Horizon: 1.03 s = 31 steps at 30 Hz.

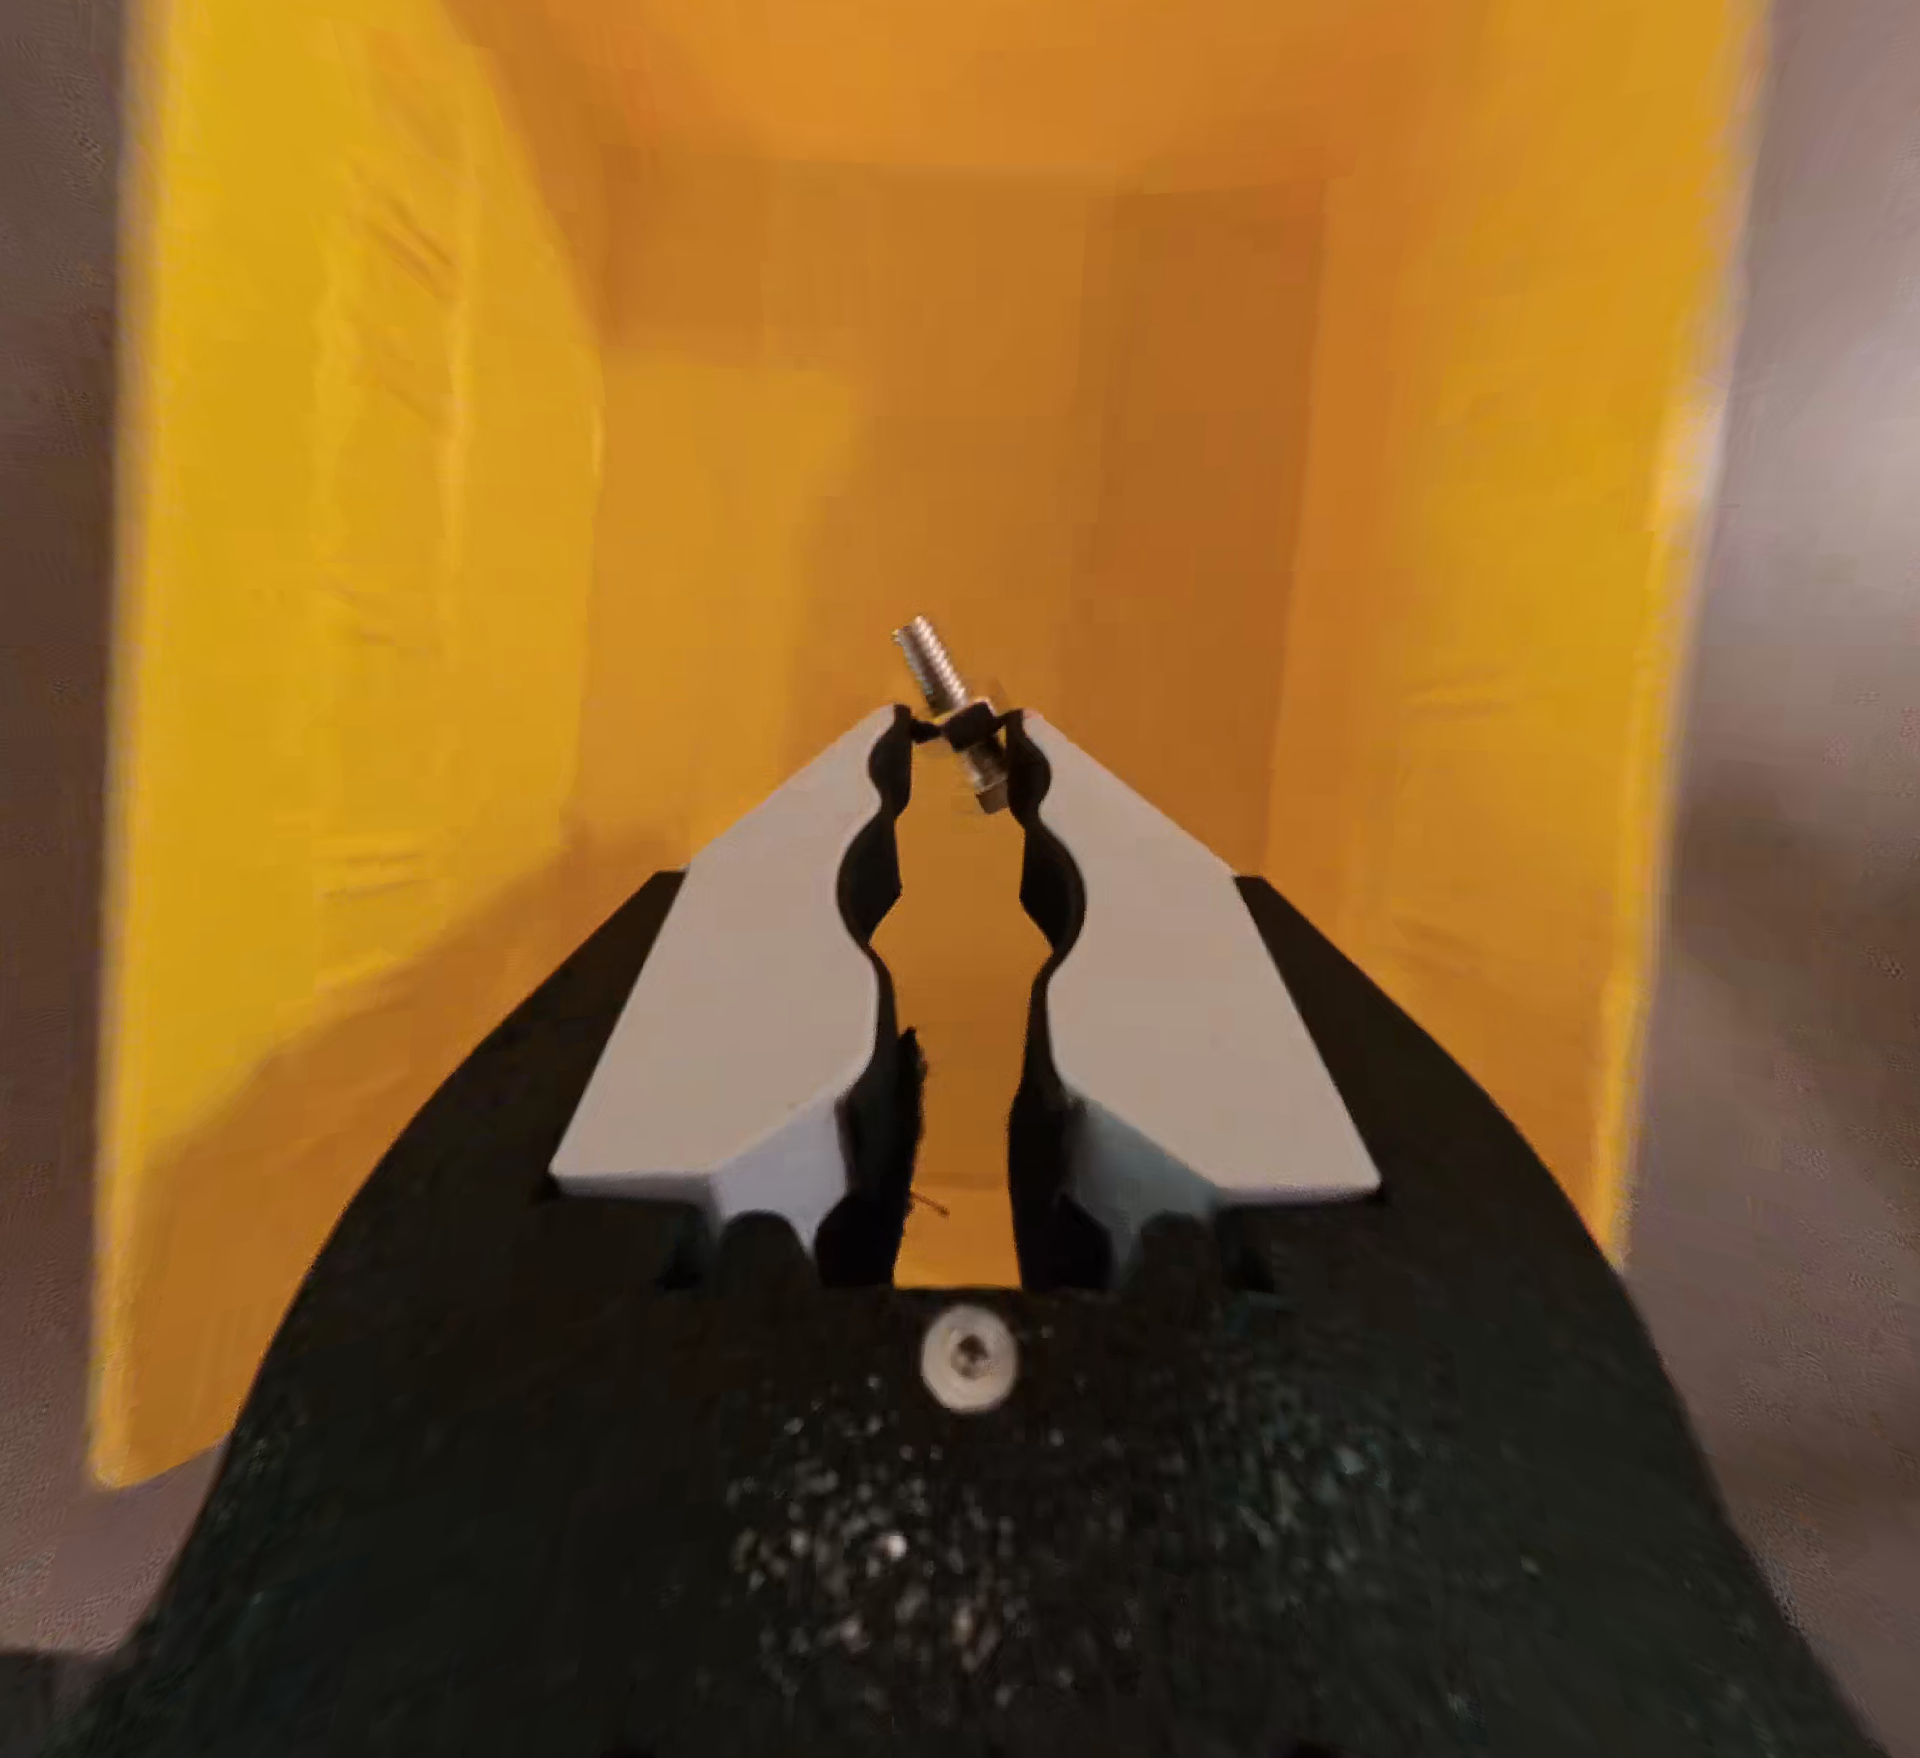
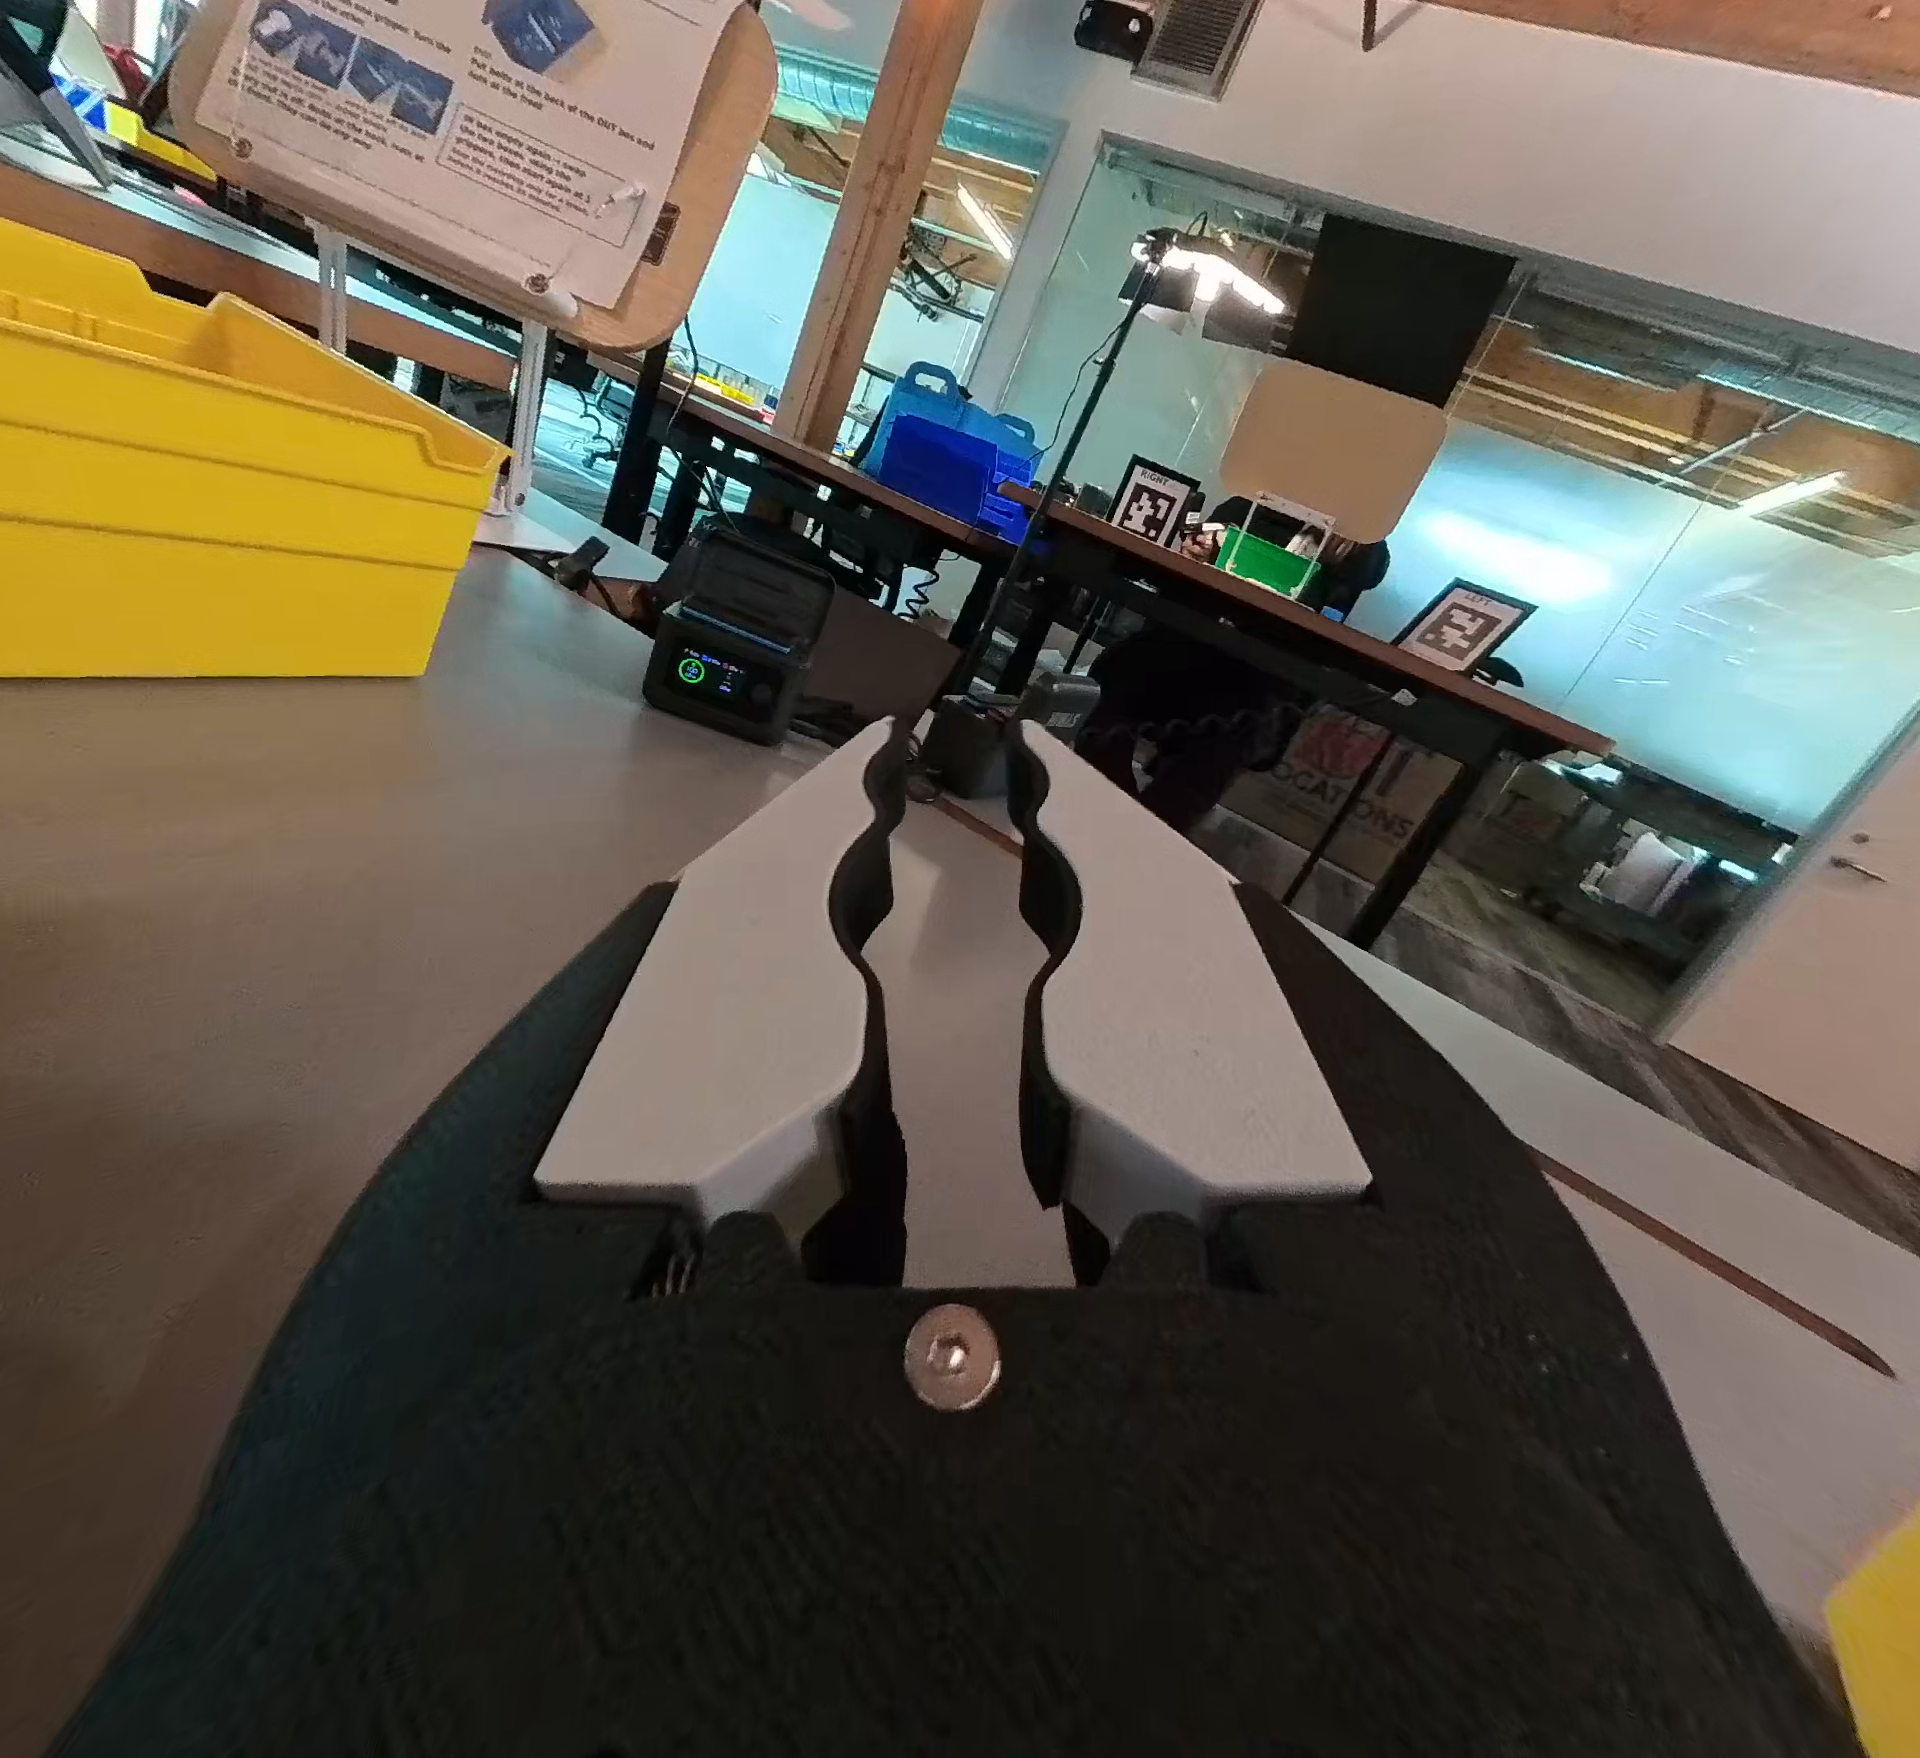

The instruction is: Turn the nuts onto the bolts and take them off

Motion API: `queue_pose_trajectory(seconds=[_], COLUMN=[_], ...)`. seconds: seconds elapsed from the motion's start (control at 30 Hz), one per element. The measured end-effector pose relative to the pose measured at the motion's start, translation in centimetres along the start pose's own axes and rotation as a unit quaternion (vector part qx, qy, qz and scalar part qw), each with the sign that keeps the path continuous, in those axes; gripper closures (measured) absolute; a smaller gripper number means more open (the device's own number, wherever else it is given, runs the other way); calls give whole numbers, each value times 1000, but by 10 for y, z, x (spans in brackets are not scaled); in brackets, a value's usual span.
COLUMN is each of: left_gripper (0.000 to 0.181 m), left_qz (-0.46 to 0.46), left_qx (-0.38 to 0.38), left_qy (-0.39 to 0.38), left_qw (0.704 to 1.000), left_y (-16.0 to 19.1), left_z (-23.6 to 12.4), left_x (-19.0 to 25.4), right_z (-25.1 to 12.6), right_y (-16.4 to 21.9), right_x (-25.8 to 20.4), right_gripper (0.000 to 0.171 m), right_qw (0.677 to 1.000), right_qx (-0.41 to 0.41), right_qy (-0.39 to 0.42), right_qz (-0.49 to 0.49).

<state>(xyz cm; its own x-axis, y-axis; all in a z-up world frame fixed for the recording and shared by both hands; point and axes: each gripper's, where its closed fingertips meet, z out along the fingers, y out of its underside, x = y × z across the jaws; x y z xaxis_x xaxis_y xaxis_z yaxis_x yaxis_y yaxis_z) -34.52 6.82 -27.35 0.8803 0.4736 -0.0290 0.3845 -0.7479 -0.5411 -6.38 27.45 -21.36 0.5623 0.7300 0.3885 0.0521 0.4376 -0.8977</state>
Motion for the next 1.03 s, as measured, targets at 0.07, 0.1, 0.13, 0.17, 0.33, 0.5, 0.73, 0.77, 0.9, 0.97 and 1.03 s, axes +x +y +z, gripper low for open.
queue_pose_trajectory(seconds=[0.07, 0.1, 0.13, 0.17, 0.33, 0.5, 0.73, 0.77, 0.9, 0.97, 1.03], left_gripper=[166, 166, 165, 165, 165, 165, 165, 165, 165, 165, 165], left_qz=[74, 124, 182, 247, 381, 436, 487, 492, 508, 503, 475], left_qx=[114, 169, 210, 242, 373, 405, 427, 431, 431, 427, 406], left_qy=[-7, 4, 31, 75, 221, 185, 183, 187, 199, 213, 253], left_qw=[991, 978, 960, 935, 816, 782, 739, 733, 719, 720, 738], left_y=[-37, -52, -62, -64, -43, -37, -28, -26, -20, -18, -16], left_z=[-35, -53, -67, -76, -75, -14, 10, 8, 7, 7, 5], left_x=[28, 54, 87, 128, 283, 327, 336, 337, 342, 343, 345], right_z=[0, -1, -1, -2, -9, -15, -19, -21, -22, -21, -22], right_y=[-1, -2, -3, -3, 3, -1, 24, 28, 28, 29, 28], right_x=[3, 6, 9, 13, 38, 18, -26, -34, -43, -41, -40], right_gripper=[154, 154, 155, 155, 155, 159, 150, 150, 157, 164, 164], right_qw=[1000, 1000, 1000, 1000, 998, 985, 903, 892, 883, 885, 887], right_qx=[3, 5, 7, 8, -2, 5, -121, -139, -148, -150, -144], right_qy=[6, 12, 17, 24, 53, -84, -262, -284, -303, -300, -303], right_qz=[0, -1, -2, -2, 22, 151, 317, 324, 326, 323, 317])
